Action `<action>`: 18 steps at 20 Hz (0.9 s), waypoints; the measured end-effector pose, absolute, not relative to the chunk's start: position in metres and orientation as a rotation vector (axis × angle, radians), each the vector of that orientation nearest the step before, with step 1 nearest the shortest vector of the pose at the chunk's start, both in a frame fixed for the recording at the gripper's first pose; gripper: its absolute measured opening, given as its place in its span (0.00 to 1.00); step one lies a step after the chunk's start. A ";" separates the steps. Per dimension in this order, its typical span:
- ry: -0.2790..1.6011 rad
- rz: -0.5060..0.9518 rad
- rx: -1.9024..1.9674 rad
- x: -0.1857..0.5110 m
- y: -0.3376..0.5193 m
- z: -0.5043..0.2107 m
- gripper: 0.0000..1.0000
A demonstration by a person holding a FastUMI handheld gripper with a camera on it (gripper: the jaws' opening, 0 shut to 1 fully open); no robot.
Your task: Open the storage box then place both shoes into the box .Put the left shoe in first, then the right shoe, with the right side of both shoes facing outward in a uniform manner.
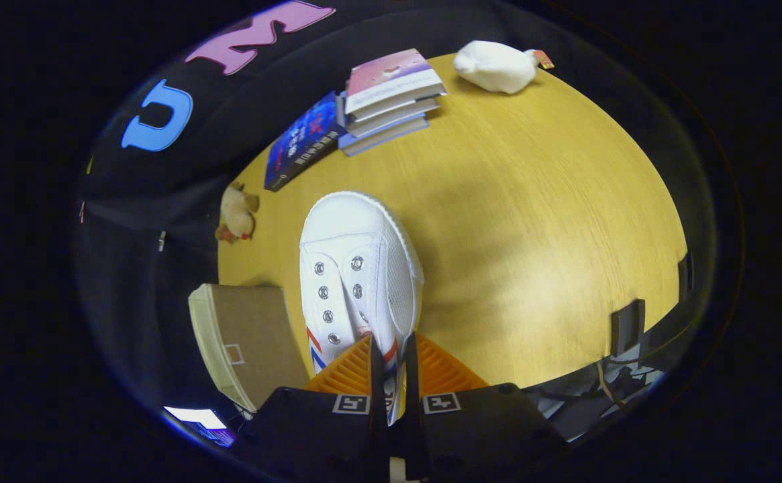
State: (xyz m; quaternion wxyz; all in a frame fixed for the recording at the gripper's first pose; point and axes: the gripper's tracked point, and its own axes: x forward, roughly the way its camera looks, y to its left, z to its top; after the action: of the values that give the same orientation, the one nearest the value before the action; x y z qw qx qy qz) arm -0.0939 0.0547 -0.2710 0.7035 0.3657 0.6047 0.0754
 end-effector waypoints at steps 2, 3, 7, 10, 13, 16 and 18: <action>1.309 0.223 0.810 -0.080 0.079 -0.237 0.14; 1.293 0.246 0.802 -0.075 0.090 -0.222 0.13; 1.249 0.340 0.804 -0.058 0.144 -0.164 0.13; 1.256 0.381 0.833 -0.053 0.187 -0.134 0.14; 1.268 0.409 0.803 -0.054 0.219 -0.129 0.14; 1.294 0.431 0.759 -0.056 0.257 -0.128 0.14; 1.320 0.443 0.734 -0.058 0.287 -0.122 0.14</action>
State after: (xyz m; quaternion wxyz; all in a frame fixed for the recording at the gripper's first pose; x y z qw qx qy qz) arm -0.0582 0.2867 -0.1224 0.7060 0.3301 0.5940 0.1994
